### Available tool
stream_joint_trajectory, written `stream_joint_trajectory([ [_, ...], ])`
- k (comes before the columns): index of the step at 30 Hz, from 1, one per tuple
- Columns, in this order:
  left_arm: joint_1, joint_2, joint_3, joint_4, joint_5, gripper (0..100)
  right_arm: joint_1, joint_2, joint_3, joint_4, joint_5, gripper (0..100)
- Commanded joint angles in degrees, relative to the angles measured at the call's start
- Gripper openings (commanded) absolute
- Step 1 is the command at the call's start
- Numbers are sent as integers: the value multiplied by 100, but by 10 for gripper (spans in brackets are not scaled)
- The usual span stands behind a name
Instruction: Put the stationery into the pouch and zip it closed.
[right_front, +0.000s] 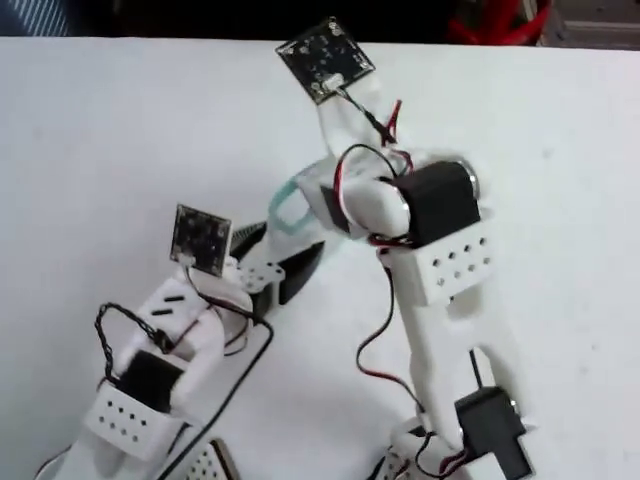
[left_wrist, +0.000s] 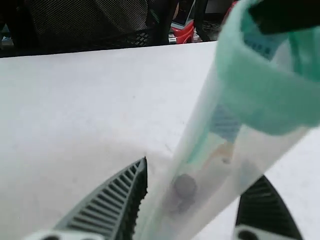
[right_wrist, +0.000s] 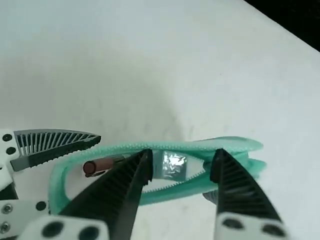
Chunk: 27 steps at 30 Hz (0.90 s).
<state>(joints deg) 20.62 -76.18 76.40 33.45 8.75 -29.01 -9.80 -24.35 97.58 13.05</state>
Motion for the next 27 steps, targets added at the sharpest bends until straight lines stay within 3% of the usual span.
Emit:
stream_joint_trajectory([
  [1,-40,-92,-290,-26,53,286,-101,-268,-308,84,35,180],
  [14,-31,-110,-299,-26,44,251,-505,92,721,92,290,173],
  [20,-40,-110,-299,-26,44,251,-673,-66,-220,92,273,33],
  [27,-40,-110,-299,-26,44,252,-655,-338,-457,101,273,244],
])
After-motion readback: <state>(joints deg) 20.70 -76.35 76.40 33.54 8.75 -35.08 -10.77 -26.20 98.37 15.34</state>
